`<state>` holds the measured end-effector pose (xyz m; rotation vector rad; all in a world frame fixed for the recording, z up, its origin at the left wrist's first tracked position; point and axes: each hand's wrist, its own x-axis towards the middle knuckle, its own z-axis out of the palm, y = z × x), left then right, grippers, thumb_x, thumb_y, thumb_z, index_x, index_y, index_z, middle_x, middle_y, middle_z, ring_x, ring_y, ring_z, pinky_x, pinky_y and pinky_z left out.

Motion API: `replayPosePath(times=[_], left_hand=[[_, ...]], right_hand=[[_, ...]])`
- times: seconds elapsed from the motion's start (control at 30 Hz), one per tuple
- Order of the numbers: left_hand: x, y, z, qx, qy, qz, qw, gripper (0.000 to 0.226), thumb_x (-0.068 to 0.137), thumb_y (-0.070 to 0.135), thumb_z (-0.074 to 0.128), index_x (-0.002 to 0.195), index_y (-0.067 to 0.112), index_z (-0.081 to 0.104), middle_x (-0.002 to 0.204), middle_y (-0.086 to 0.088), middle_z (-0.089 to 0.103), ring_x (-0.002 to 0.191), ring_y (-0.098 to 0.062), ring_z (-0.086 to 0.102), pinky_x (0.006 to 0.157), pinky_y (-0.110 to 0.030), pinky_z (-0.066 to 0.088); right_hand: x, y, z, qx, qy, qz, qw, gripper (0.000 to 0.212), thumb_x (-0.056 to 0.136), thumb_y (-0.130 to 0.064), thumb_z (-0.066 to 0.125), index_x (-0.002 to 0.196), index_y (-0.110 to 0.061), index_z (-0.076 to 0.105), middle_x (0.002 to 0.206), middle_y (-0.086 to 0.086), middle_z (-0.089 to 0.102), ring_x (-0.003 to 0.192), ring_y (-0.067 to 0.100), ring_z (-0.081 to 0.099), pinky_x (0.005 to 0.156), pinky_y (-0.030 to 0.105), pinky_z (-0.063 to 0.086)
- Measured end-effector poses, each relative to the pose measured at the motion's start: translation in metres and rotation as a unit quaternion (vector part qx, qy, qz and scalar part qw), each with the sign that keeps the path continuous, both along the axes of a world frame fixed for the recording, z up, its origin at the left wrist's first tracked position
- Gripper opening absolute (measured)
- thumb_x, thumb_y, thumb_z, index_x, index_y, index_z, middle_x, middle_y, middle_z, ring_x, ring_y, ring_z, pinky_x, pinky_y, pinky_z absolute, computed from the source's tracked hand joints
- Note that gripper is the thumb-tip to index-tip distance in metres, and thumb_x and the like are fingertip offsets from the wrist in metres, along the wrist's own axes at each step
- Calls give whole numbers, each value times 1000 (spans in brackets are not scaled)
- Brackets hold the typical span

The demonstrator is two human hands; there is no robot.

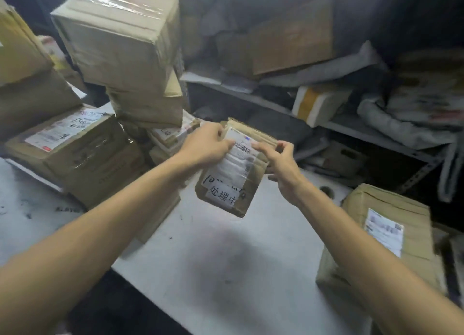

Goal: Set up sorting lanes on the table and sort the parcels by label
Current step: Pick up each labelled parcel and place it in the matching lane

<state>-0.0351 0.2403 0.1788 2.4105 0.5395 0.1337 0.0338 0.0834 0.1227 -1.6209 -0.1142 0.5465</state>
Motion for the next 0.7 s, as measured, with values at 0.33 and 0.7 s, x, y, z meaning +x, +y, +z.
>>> replayPosePath(times=[0.33, 0.7], left_hand=[[20, -94, 32, -119, -66, -23, 990, 21, 95, 22, 58, 98, 3, 67, 99, -10, 71, 94, -26, 68, 84, -43, 56], [15, -189, -4, -328, -91, -94, 936, 89, 64, 52, 83, 132, 27, 31, 126, 0, 58, 109, -18, 64, 89, -41, 57]], right_hand=[[4, -106, 14, 87, -48, -2, 995, 94, 68, -43, 82, 146, -38, 29, 135, -1, 58, 116, 26, 64, 80, 49, 60], [-11, -204, 34, 126, -99, -100, 982, 67, 84, -14, 79, 139, -24, 42, 129, 6, 63, 113, 23, 67, 95, 46, 58]])
